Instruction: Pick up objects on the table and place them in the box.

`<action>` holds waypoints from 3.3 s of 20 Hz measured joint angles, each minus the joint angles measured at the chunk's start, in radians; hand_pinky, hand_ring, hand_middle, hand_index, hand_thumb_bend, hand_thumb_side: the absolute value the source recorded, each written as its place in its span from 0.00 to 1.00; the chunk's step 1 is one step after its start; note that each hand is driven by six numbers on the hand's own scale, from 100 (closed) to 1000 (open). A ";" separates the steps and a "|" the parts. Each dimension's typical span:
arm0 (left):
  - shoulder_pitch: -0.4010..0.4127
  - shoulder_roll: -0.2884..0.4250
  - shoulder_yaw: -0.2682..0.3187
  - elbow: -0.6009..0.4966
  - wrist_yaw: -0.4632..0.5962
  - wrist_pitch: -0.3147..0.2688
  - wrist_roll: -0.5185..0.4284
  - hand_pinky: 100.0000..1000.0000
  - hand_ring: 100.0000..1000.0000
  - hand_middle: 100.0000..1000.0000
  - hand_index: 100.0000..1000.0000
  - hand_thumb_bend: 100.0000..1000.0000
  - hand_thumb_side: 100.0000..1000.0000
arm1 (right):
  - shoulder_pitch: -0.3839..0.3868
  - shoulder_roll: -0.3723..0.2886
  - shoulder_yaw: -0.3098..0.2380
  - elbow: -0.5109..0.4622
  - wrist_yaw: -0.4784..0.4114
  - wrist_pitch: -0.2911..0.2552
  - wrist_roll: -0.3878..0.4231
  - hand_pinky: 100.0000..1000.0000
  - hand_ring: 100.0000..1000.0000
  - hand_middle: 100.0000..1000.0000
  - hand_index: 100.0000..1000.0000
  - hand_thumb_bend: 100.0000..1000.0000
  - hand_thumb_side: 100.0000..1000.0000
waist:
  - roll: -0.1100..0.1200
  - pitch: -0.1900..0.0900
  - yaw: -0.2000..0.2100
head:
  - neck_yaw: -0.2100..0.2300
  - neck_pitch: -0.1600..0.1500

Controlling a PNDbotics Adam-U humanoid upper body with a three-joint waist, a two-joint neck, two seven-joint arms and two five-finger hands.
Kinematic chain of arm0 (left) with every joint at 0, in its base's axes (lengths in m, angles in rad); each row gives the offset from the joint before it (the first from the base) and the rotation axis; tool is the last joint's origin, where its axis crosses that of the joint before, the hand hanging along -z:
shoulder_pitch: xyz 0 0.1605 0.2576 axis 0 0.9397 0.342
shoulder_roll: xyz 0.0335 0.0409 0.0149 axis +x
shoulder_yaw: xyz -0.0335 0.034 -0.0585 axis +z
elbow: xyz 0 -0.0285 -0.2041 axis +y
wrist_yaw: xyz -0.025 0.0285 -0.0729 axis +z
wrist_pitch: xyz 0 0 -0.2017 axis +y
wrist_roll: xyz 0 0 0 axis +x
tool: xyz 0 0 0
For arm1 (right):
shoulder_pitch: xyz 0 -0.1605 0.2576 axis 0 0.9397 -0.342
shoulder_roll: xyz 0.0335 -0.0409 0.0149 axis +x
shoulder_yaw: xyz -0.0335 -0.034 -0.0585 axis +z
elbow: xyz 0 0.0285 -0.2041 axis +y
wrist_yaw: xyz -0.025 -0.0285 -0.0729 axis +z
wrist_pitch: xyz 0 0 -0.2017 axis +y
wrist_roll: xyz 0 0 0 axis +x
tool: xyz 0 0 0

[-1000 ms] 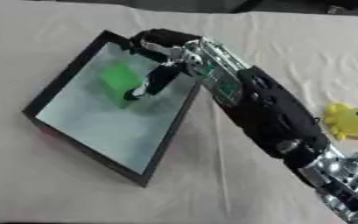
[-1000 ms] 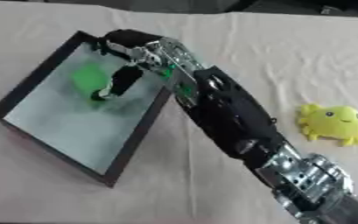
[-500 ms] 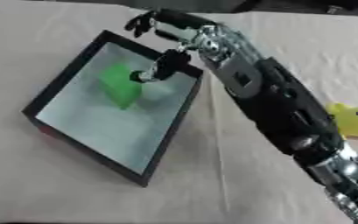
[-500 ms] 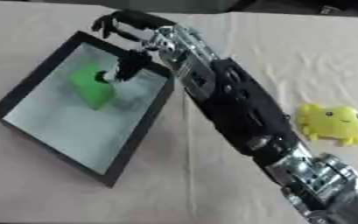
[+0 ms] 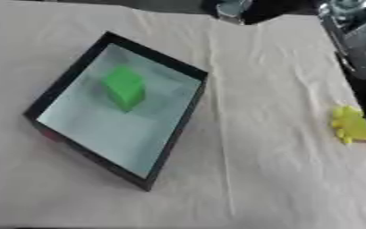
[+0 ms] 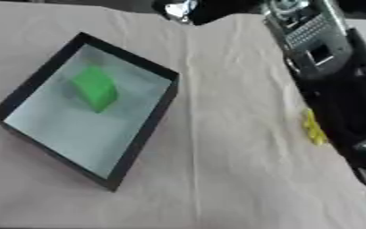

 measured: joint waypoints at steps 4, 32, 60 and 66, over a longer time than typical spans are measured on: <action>0.001 0.004 0.000 0.000 -0.002 0.000 0.003 0.80 0.56 0.76 0.77 0.36 0.64 | 0.116 -0.113 -0.056 -0.099 -0.056 0.027 -0.054 0.94 0.85 0.73 0.88 0.37 0.18 | -0.001 0.000 -0.008 | 0.008 0.000; 0.006 0.009 0.007 0.000 -0.006 -0.003 0.013 0.80 0.56 0.76 0.77 0.37 0.63 | 0.731 -0.266 -0.245 -0.145 0.020 -0.113 -0.142 0.95 0.89 0.79 0.91 0.41 0.23 | 0.015 -0.006 -0.050 | -0.003 0.000; 0.017 0.017 0.013 0.006 -0.007 -0.002 0.018 0.80 0.55 0.76 0.77 0.38 0.63 | 0.773 -0.266 -0.271 0.143 0.148 -0.176 -0.068 0.94 0.92 0.82 0.91 0.34 0.03 | 0.025 -0.006 -0.060 | 0.001 0.000; 0.017 0.017 0.012 0.006 -0.007 -0.001 0.015 0.80 0.55 0.75 0.77 0.38 0.63 | 0.763 -0.266 -0.262 0.198 0.173 -0.190 -0.038 0.94 0.92 0.83 0.91 0.34 0.05 | 0.025 -0.005 -0.057 | 0.001 0.000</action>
